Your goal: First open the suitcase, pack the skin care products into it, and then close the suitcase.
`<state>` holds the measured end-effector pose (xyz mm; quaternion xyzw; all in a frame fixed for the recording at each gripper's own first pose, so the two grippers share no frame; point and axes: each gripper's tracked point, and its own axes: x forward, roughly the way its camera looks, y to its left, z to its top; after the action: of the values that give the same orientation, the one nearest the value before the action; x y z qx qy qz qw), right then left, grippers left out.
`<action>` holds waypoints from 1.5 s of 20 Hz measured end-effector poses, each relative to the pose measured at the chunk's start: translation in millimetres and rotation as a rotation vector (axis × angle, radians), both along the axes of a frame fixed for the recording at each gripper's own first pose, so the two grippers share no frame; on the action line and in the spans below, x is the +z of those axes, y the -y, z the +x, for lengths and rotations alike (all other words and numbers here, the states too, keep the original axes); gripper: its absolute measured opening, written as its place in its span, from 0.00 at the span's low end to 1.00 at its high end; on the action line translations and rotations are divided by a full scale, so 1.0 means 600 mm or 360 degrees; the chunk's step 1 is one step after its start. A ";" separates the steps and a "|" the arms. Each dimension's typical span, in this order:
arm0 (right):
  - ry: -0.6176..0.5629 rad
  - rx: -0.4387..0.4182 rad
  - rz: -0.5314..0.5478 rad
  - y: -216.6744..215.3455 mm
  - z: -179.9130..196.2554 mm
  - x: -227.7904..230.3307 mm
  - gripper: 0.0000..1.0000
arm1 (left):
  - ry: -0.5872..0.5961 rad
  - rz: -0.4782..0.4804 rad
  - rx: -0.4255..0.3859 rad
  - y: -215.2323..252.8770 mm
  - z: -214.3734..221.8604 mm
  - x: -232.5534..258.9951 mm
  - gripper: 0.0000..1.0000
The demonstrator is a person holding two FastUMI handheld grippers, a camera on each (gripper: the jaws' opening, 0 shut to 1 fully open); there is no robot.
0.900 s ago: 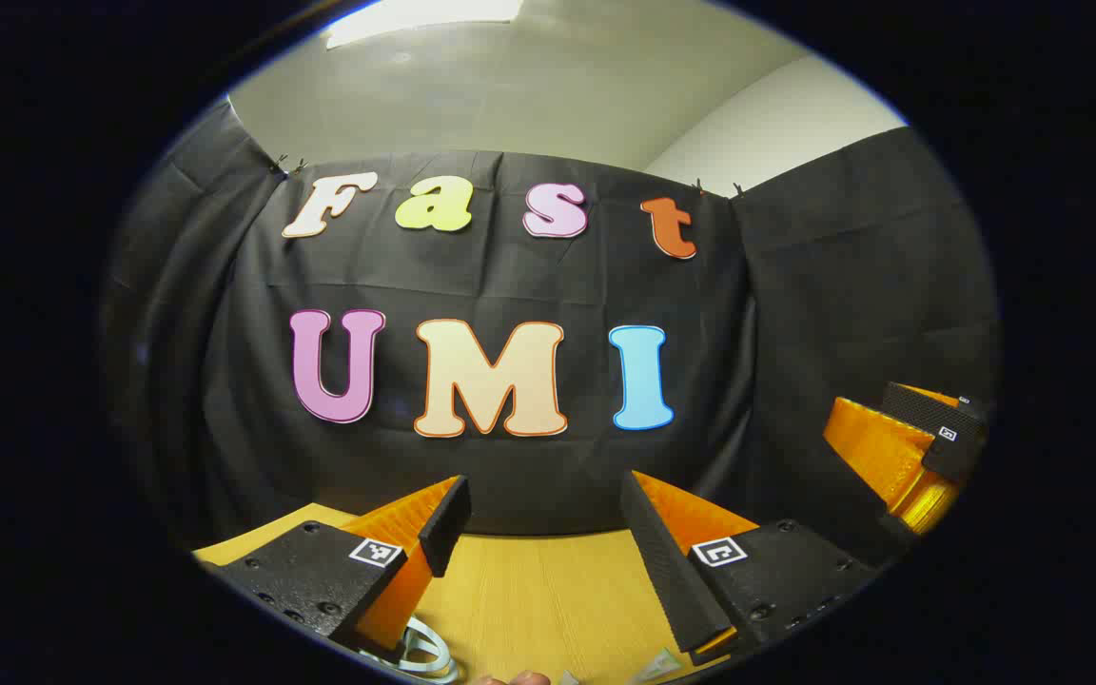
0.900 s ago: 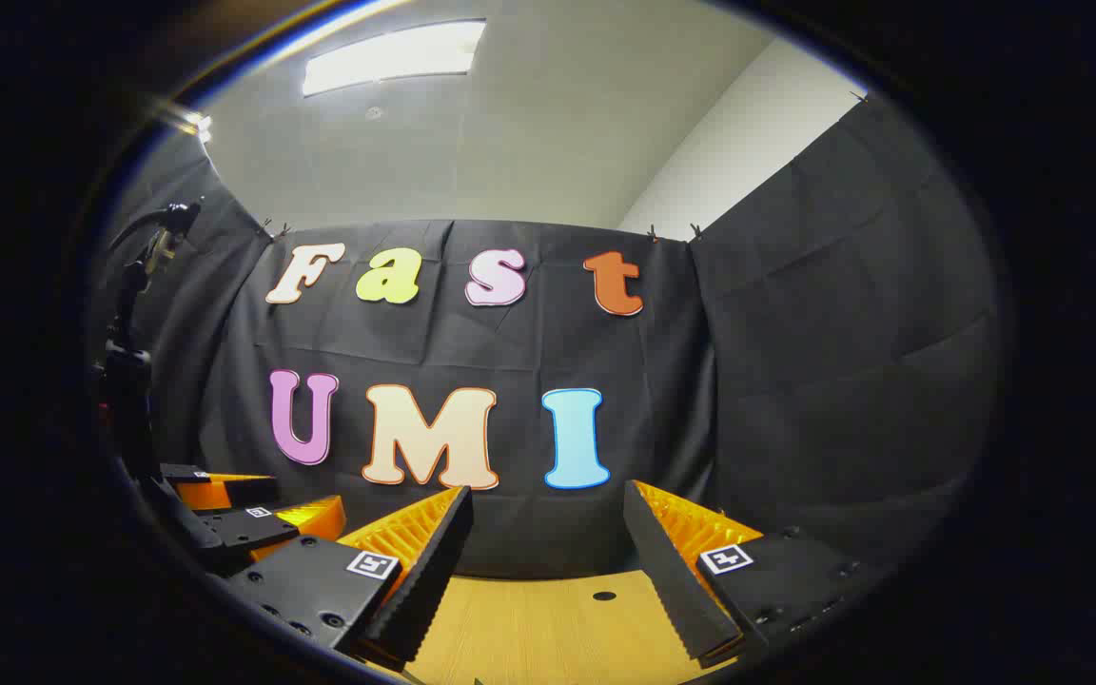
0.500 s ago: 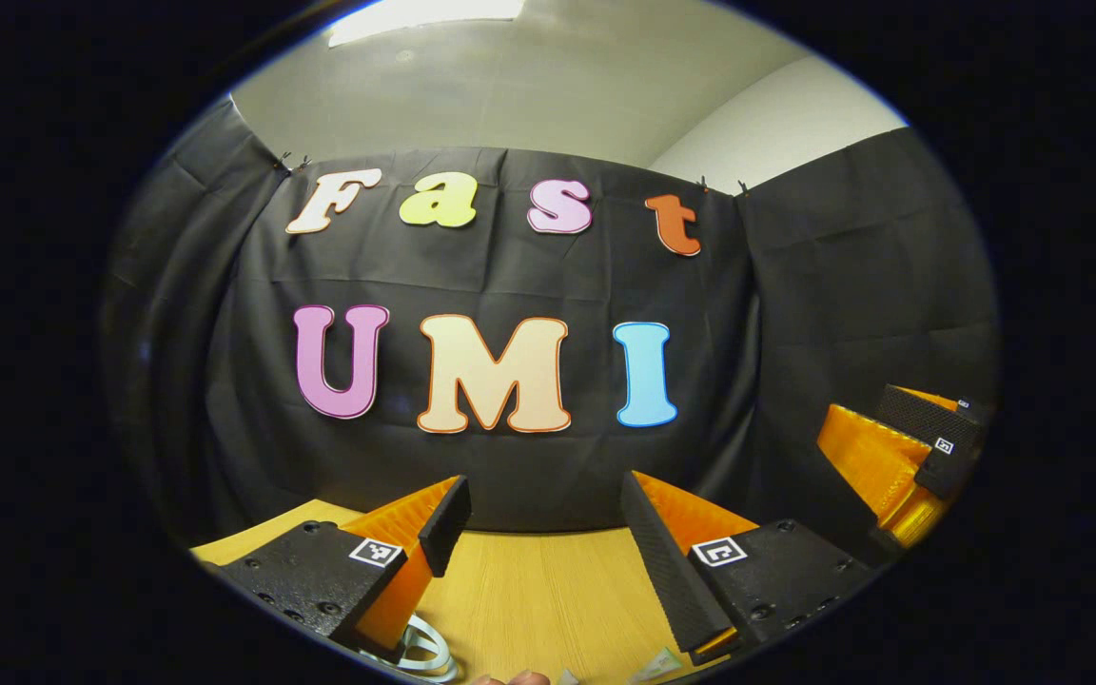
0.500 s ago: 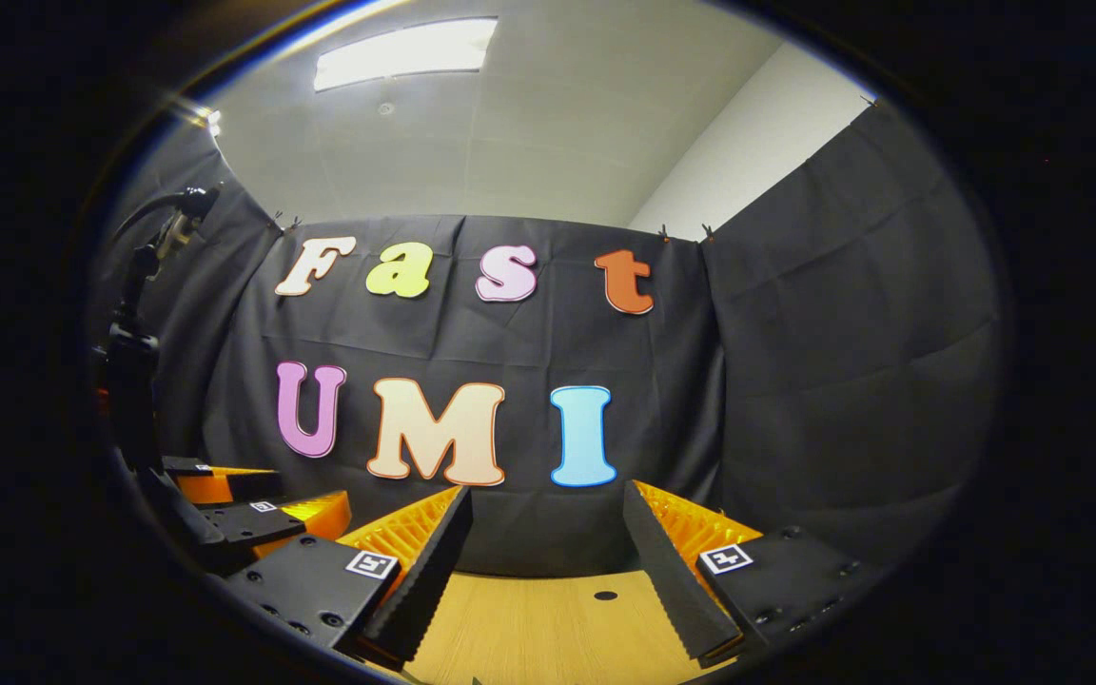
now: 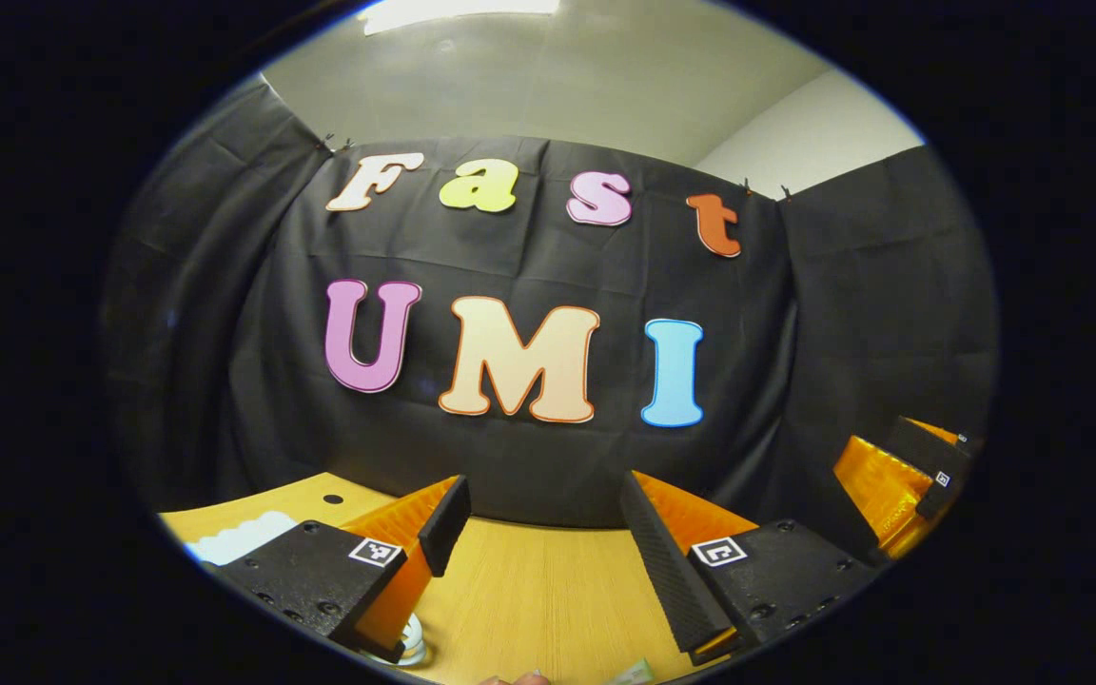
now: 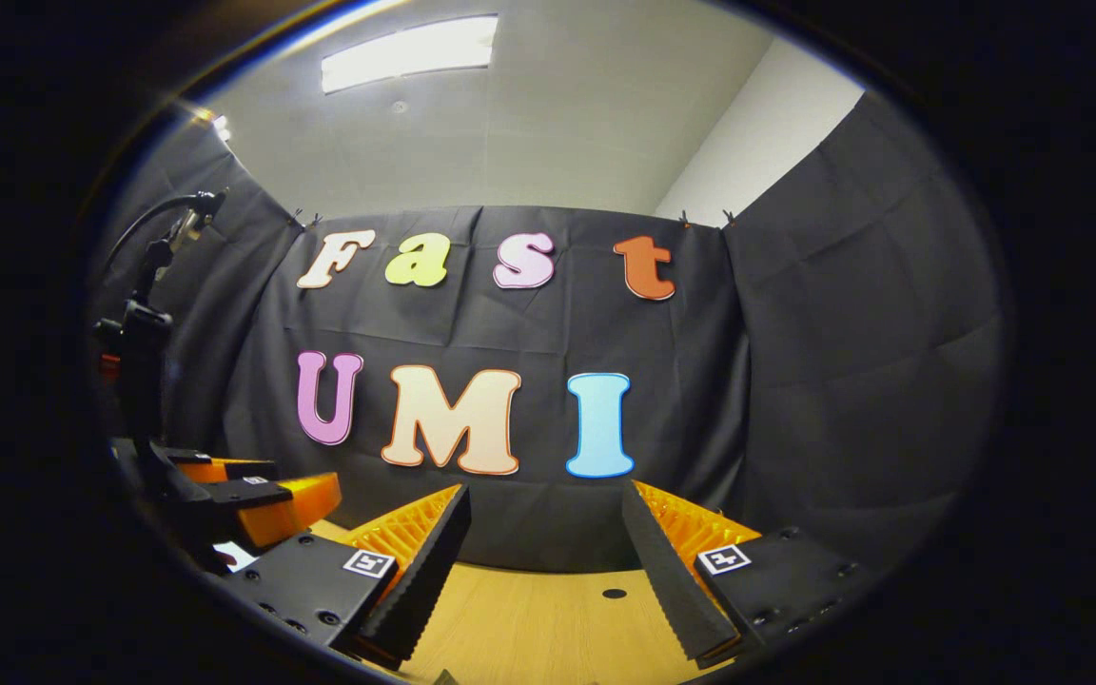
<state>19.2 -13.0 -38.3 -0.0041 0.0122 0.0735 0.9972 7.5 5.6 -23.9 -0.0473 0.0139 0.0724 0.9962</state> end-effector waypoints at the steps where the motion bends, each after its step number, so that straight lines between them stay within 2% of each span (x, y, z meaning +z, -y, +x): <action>1: -0.0001 0.0010 0.0009 0.005 0.002 -0.005 0.99 | -0.0018 0.0005 0.0027 -0.004 0.001 -0.006 0.95; 5: -0.0049 -0.0023 0.0044 0.027 0.019 -0.026 0.99 | -0.0005 0.0034 0.0065 -0.018 0.002 0.000 0.95; 10: 0.0002 -0.0153 0.0017 0.020 0.038 -0.008 0.99 | 0.0018 0.0071 -0.0053 -0.027 0.028 0.004 0.94; 12: 0.0046 -0.0156 0.0010 -0.006 0.038 0.005 0.99 | 0.0021 0.0059 -0.0105 -0.032 0.038 0.011 0.94; 18: 0.0068 -0.0154 -0.0042 -0.042 0.039 0.010 0.99 | 0.0061 0.0101 -0.0138 -0.067 0.054 0.027 0.94; 21: 0.0070 -0.0132 -0.0040 -0.046 0.039 0.009 0.99 | 0.0052 0.0096 -0.0117 -0.078 0.050 0.022 0.94; 23: 0.0061 -0.0091 -0.0022 -0.048 0.039 0.002 0.99 | 0.0023 0.0116 -0.0056 -0.095 0.034 0.014 0.95; 27: 0.0023 0.0033 0.0047 -0.054 0.037 -0.025 0.99 | -0.0072 0.0251 0.0051 -0.127 0.005 -0.016 0.94; 30: -0.0024 -0.0006 0.0039 -0.048 0.043 -0.055 0.99 | -0.0214 0.0258 0.0071 -0.156 -0.010 -0.072 0.95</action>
<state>45.1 15.6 -71.3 0.0089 0.0188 0.0719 0.9972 1.6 99.1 -67.3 0.0381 0.0737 0.0986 0.9917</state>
